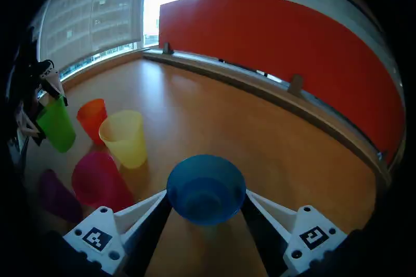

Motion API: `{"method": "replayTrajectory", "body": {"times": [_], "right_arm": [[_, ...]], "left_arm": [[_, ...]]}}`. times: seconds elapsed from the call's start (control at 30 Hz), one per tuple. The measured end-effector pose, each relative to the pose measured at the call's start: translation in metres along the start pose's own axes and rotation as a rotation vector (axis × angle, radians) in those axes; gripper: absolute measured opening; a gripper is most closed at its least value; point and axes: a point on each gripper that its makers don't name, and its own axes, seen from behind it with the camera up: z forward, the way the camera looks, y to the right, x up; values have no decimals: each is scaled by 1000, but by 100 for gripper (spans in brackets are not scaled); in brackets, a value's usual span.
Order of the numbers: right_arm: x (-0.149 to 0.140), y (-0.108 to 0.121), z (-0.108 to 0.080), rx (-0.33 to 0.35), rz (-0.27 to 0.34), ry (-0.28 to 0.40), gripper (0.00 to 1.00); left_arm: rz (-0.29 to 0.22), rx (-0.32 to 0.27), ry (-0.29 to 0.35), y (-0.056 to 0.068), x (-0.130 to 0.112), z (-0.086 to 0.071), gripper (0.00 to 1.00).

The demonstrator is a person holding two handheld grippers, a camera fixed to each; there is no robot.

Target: Pour water

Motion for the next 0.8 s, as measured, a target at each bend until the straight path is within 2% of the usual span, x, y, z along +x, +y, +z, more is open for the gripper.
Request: {"method": "replayTrajectory", "body": {"times": [0.23, 0.8], "right_arm": [[19, 0, -15, -7, 5, 57, 89], [86, -19, -66, -18, 1, 235, 89]], "left_arm": [[-11, 16, 22, -5, 9, -5, 88], [-13, 62, 85, -12, 37, -23, 88]]}}
